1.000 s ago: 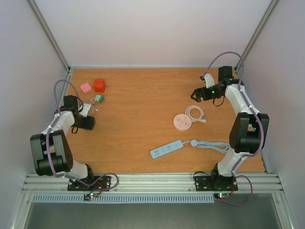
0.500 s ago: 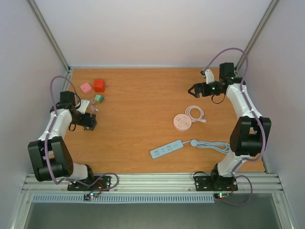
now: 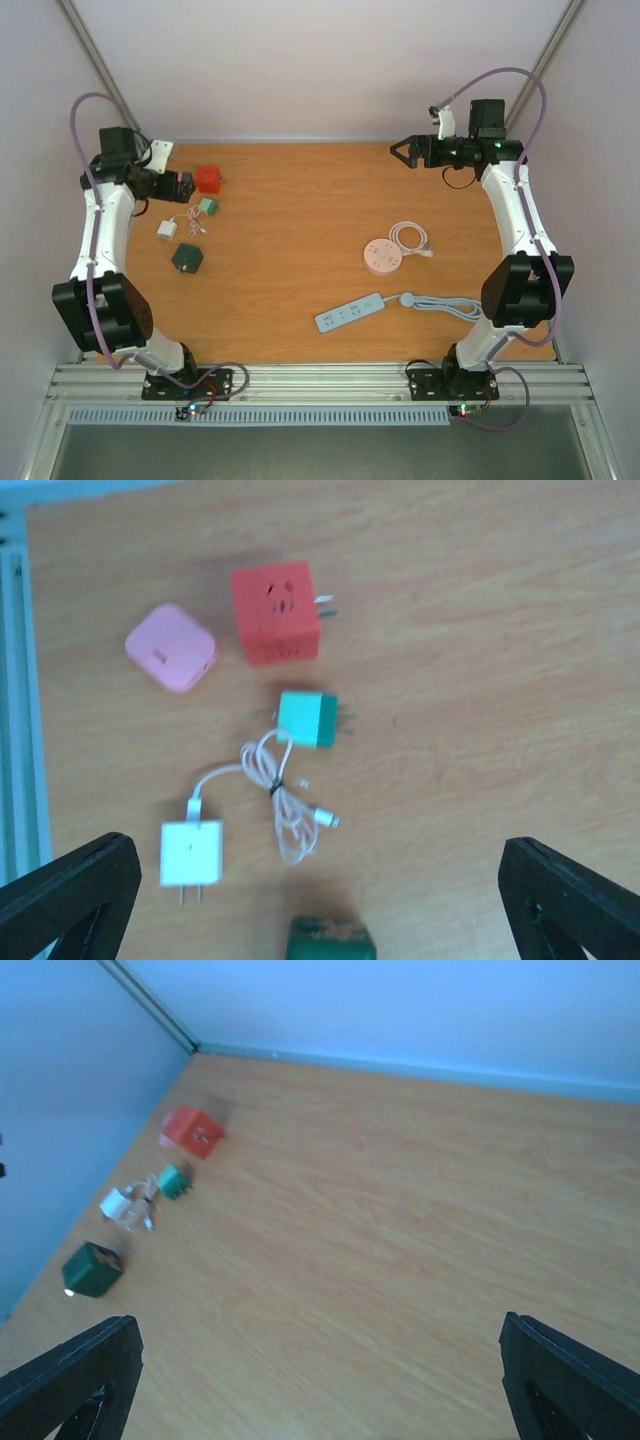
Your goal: Pull the plug off the socket
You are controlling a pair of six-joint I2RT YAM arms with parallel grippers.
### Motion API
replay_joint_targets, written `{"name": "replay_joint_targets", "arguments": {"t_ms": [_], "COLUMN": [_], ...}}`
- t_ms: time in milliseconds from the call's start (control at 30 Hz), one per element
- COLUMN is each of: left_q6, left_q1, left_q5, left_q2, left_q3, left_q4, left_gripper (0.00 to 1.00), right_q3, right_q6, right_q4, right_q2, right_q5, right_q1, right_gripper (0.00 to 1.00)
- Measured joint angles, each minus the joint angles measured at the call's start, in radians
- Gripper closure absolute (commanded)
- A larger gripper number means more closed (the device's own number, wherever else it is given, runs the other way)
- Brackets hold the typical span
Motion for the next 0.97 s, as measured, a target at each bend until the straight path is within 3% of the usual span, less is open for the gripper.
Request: {"name": "replay_joint_targets", "arguments": {"t_ms": [267, 500, 733, 967], "left_q6": [-0.032, -0.089, -0.161, -0.202], "left_q1": [-0.169, -0.298, -0.317, -0.317], "left_q5": [0.038, 0.069, 0.076, 0.062], "left_q2": [0.047, 0.005, -0.085, -0.117], "left_q3": [0.082, -0.058, -0.257, -0.314], "left_q4": [-0.003, 0.048, 0.099, 0.137], "left_gripper": [0.0, 0.0, 0.0, 0.0], "right_q3": [-0.02, -0.262, -0.484, -0.539], "right_q6": [0.136, 0.203, 0.221, 0.226], "right_q4": [0.077, 0.157, 0.2, 0.223], "right_q2": [-0.008, -0.125, -0.219, -0.229], "right_q5": [-0.042, -0.058, -0.06, -0.053], "right_q1": [0.07, 0.13, 0.132, 0.132], "right_gripper": [0.02, 0.01, 0.01, 0.01]}}
